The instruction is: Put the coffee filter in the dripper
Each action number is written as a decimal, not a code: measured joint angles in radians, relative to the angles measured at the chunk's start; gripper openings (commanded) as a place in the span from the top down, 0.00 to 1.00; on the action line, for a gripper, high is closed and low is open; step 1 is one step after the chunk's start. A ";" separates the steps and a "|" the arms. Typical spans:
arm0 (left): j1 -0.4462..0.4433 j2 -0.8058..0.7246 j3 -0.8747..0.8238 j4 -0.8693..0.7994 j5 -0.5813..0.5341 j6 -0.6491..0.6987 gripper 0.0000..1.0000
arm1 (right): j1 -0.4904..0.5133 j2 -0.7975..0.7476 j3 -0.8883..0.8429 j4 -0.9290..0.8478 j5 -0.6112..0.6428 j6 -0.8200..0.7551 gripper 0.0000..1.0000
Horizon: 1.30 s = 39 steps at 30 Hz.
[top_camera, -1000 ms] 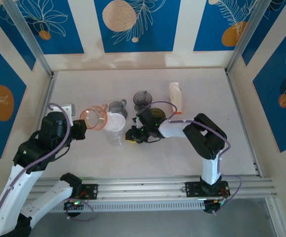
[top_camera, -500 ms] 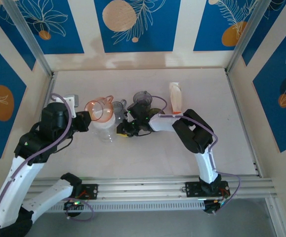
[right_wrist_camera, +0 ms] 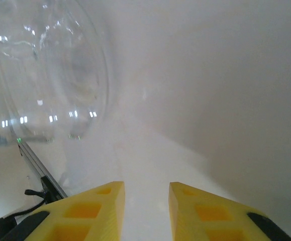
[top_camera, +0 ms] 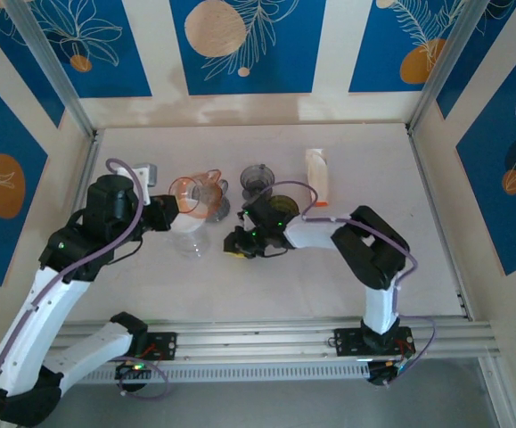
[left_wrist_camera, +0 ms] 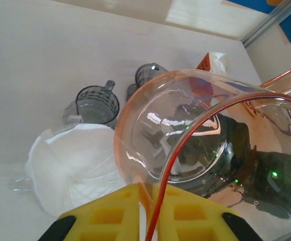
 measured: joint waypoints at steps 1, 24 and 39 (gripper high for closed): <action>-0.001 0.003 0.000 0.008 0.008 0.000 0.86 | 0.000 -0.038 -0.032 -0.005 0.013 0.000 0.69; -0.430 0.185 -0.230 0.219 -0.057 -0.064 0.89 | -0.068 -1.147 -0.299 -0.681 0.613 -0.036 0.63; -0.512 0.373 -0.390 0.277 -0.020 -0.103 0.90 | -0.088 -1.051 -0.303 -0.729 0.607 -0.045 0.62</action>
